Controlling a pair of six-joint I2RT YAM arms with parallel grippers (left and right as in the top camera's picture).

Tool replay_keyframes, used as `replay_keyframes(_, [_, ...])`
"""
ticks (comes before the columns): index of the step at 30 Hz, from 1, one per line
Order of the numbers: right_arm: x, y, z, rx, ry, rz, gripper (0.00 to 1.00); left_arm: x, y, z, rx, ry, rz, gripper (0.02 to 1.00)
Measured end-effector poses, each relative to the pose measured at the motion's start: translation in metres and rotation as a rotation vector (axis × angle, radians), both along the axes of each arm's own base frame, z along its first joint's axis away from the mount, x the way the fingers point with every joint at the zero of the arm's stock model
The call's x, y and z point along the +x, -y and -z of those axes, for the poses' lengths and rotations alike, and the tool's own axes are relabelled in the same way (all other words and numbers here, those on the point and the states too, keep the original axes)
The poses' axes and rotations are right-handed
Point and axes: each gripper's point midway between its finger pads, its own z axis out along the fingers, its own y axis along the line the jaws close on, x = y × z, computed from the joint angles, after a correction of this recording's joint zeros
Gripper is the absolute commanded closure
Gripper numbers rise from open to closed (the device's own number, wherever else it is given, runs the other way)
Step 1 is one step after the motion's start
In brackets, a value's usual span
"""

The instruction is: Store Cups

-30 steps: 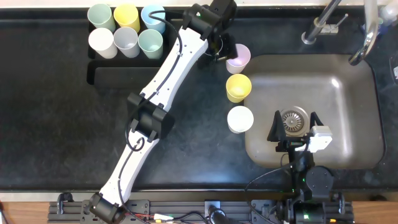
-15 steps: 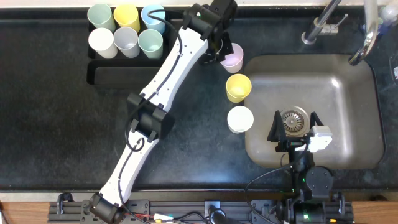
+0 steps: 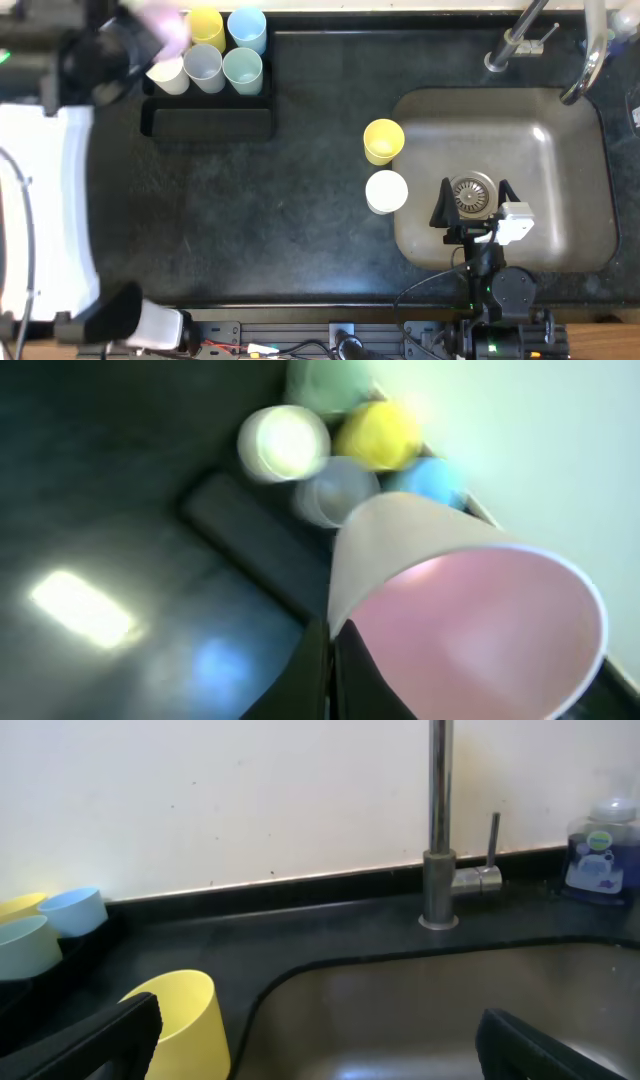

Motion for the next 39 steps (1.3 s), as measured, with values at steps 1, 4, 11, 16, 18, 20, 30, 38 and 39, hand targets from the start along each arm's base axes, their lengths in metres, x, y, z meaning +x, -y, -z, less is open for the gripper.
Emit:
replay_keyframes(1, [0.0,0.0,0.0,0.0,0.0,0.0,0.003,-0.003,-0.012,0.013,-0.012,-0.014,-0.031,0.982])
replay_keyframes(4, [0.0,0.0,0.0,0.0,0.0,0.0,0.003,-0.014,-0.041,0.067,-0.053,-0.157,-0.106,0.982])
replay_keyframes(11, [0.0,0.0,0.0,0.0,0.0,0.0,0.003,-0.01,-0.075,0.132,-0.115,-0.32,-0.197,0.982])
replay_keyframes(16, [0.0,0.0,0.0,0.0,0.0,0.0,0.003,0.002,-0.076,0.142,-0.134,-0.311,-0.194,0.982])
replay_keyframes(18, [0.0,0.0,0.0,-0.001,0.0,0.0,0.003,0.008,-0.075,0.152,-0.146,-0.324,-0.189,0.982])
replay_keyframes(20, [0.0,0.0,0.0,-0.001,-0.001,0.0,0.003,0.013,-0.075,0.164,-0.156,-0.345,-0.187,0.982])
replay_keyframes(30, [0.0,0.0,0.0,0.0,0.0,0.0,0.005,0.021,-0.072,0.19,-0.186,-0.398,-0.18,0.982])
replay_keyframes(38, [0.0,0.0,0.0,0.0,-0.001,0.0,0.005,0.021,-0.072,0.21,-0.195,-0.448,-0.181,0.982])
replay_keyframes(39, [0.0,0.0,0.0,0.0,0.0,0.0,0.003,0.022,-0.072,0.214,-0.196,-0.459,-0.182,0.982])
